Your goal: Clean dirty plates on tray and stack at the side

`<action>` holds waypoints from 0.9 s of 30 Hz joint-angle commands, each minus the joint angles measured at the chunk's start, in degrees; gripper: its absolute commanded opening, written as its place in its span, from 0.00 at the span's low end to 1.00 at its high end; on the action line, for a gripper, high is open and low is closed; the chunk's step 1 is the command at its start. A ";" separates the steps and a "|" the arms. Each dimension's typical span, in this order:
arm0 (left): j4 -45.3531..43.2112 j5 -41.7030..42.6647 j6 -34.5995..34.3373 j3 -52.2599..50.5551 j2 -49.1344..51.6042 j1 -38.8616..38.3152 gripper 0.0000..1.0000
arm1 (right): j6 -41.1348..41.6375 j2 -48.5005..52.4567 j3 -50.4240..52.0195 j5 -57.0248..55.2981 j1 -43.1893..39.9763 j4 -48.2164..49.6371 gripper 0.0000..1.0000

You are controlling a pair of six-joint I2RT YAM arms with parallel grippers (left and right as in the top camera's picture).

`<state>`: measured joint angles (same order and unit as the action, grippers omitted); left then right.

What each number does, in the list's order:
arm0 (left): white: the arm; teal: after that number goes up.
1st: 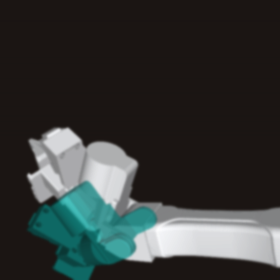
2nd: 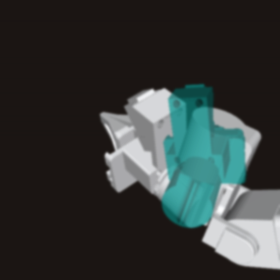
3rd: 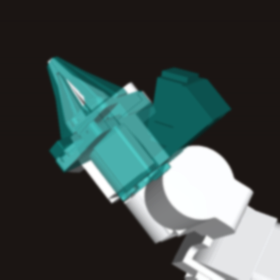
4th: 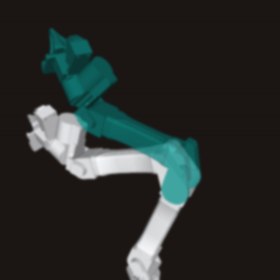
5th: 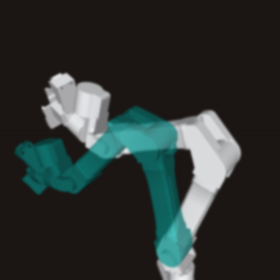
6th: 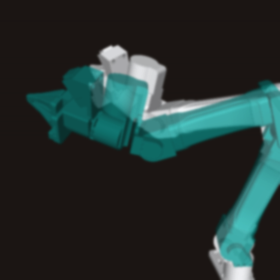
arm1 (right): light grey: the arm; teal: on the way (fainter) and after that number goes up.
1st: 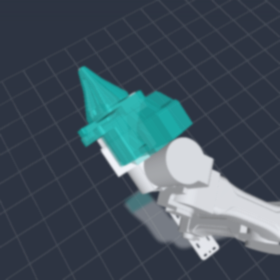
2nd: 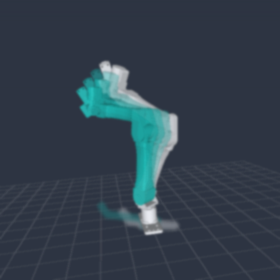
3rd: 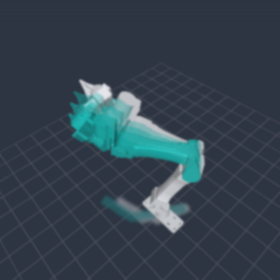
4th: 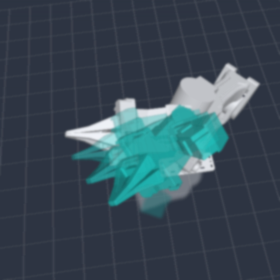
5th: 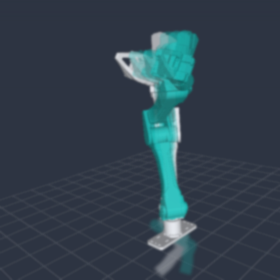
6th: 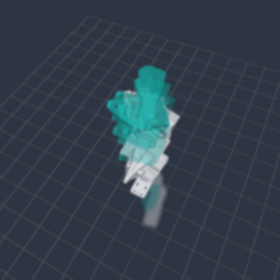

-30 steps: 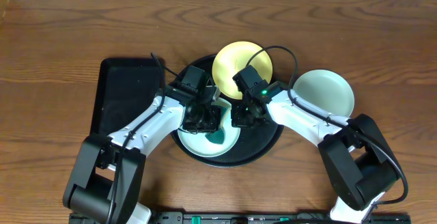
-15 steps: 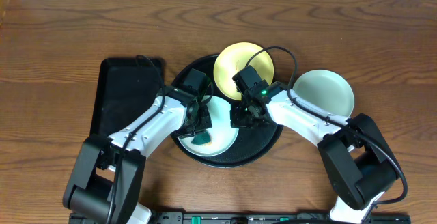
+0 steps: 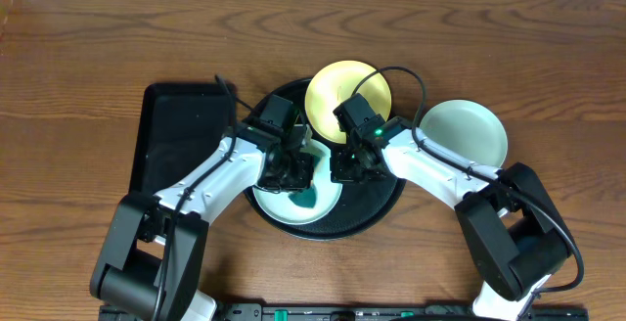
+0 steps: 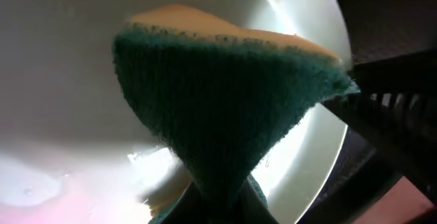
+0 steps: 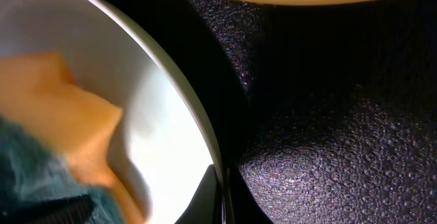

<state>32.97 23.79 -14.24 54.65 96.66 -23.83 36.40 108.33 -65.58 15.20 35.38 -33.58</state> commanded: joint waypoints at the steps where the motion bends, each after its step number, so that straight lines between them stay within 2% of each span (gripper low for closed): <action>1: 0.46 -6.29 -3.39 -0.74 0.52 0.11 0.08 | -0.50 0.66 -0.81 -1.20 -0.90 -0.07 0.01; 6: 6.82 -27.52 -21.33 -0.74 0.52 0.09 0.07 | -0.48 0.66 -0.79 -1.20 -0.90 -0.04 0.01; 8: 8.44 -30.10 -22.99 -0.74 0.52 0.09 0.07 | -0.48 0.66 -0.79 -1.20 -0.90 -0.04 0.01; 12: 8.76 -28.98 -22.88 -0.74 0.52 0.02 0.08 | -0.46 0.66 -0.79 -1.20 -0.90 -0.04 0.01; 14: 8.44 -25.83 -20.48 -0.74 0.52 -0.02 0.07 | -0.48 0.66 -0.79 -1.20 -0.92 -0.04 0.01; 16: 7.08 -19.15 -13.79 -0.74 0.52 -0.02 0.07 | -0.48 0.66 -0.79 -1.20 -0.90 -0.04 0.01; 20: 3.76 1.36 3.43 -0.74 0.52 -0.02 0.07 | -0.46 0.66 -0.79 -1.20 -0.90 -0.02 0.01; 22: 3.08 8.66 8.87 -0.74 0.52 -0.02 0.07 | -0.46 0.66 -0.79 -1.20 -0.90 -0.02 0.01; 25: 2.23 9.44 9.70 -0.74 0.52 0.00 0.07 | -0.46 0.66 -0.79 -1.20 -0.90 -0.02 0.01; 27: 1.95 4.90 6.64 -0.74 0.52 0.04 0.07 | -0.46 0.66 -0.79 -1.20 -0.90 -0.04 0.01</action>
<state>35.27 26.33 -10.44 54.70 96.66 -23.88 36.40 108.38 -65.63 15.42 35.38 -33.56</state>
